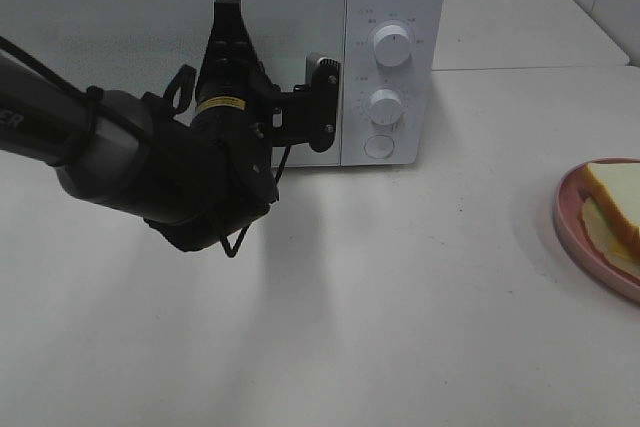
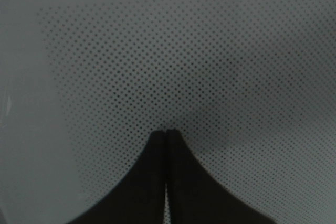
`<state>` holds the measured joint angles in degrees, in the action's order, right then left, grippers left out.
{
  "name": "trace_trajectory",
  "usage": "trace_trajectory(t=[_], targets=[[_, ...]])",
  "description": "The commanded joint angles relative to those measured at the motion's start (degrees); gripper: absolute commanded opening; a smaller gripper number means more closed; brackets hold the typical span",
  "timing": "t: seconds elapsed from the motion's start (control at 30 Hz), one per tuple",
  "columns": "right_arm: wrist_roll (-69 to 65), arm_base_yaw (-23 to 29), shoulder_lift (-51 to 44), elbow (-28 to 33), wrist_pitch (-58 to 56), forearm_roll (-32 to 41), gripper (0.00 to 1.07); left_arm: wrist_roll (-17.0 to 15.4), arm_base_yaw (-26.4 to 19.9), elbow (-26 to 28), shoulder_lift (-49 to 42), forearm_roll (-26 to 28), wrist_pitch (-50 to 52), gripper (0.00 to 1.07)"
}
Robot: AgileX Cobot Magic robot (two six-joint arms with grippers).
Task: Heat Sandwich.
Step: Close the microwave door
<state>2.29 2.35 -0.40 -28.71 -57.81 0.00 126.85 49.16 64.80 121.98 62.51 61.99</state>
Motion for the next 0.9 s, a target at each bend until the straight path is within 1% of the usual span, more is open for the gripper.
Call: trace_trajectory(t=[0.03, 0.27, 0.3, 0.37, 0.4, 0.43, 0.47, 0.5, 0.53, 0.6, 0.63, 0.67, 0.7, 0.73, 0.77, 0.8, 0.83, 0.87, 0.9], targets=[[0.0, -0.2, -1.4, 0.1, 0.7, 0.0, 0.61, -0.2, -1.9, 2.1, 0.0, -2.3, 2.1, 0.0], [0.0, -0.2, -1.4, 0.1, 0.7, 0.0, 0.61, -0.8, -1.9, 2.1, -0.1, -1.3, 2.1, 0.0], [0.0, -0.2, -1.4, 0.1, 0.7, 0.0, 0.61, -1.0, -1.9, 2.1, -0.2, -0.2, 2.1, 0.0], [0.0, -0.2, -1.4, 0.1, 0.7, 0.0, 0.61, -1.0, -1.4, 2.1, -0.7, 4.8, 1.3, 0.0], [0.0, -0.2, -1.4, 0.1, 0.7, 0.0, 0.61, -1.0, -1.4, 2.1, -0.7, 4.8, 1.3, 0.0], [0.0, -0.2, -1.4, 0.1, 0.7, 0.0, 0.61, -1.1, -1.4, 2.1, -1.1, 6.9, 0.5, 0.0], [0.0, -0.2, -1.4, 0.1, 0.7, 0.0, 0.61, -1.4, -0.7, 2.1, -2.3, 11.3, -2.0, 0.0], [0.0, -0.2, -1.4, 0.1, 0.7, 0.0, 0.61, -2.2, -0.7, 2.1, -2.9, 12.7, -3.1, 0.0], [0.0, -0.2, -1.4, 0.1, 0.7, 0.0, 0.61, -2.2, -0.7, 2.1, -2.9, 12.7, -3.1, 0.0], [0.0, -0.2, -1.4, 0.1, 0.7, 0.0, 0.61, -5.7, -0.3, 2.1, -4.8, 16.2, -5.9, 0.0], [0.0, -0.2, -1.4, 0.1, 0.7, 0.0, 0.61, -9.6, -0.3, 2.1, -7.0, 20.2, -9.6, 0.0], [0.0, -0.2, -1.4, 0.1, 0.7, 0.0, 0.61, -10.8, -0.3, 2.1, -8.0, 22.1, -11.7, 0.0], [0.0, -0.2, -1.4, 0.1, 0.7, 0.0, 0.61, -10.8, -0.3, 2.1, -8.0, 22.1, -11.7, 0.0], [0.0, -0.2, -1.4, 0.1, 0.7, 0.0, 0.61, -12.2, -0.3, 2.1, -9.3, 24.2, -14.0, 0.0], [0.0, -0.2, -1.4, 0.1, 0.7, 0.0, 0.61, -14.3, -0.3, 2.1, -11.7, 27.8, -18.5, 0.0], [0.0, -0.2, -1.4, 0.1, 0.7, 0.0, 0.61, -15.5, -0.3, 2.1, -13.0, 29.8, -21.0, 0.0], [0.0, -0.2, -1.4, 0.1, 0.7, 0.0, 0.61, -15.5, -0.3, 2.1, -13.0, 29.8, -21.0, 0.0], [0.0, -0.2, -1.4, 0.1, 0.7, 0.0, 0.61, -16.4, -0.3, 2.1, -14.0, 31.5, -23.0, 0.0], [0.0, -0.2, -1.4, 0.1, 0.7, 0.0, 0.61, -17.5, -0.3, 2.1, -16.4, 35.4, -28.2, 0.0]])
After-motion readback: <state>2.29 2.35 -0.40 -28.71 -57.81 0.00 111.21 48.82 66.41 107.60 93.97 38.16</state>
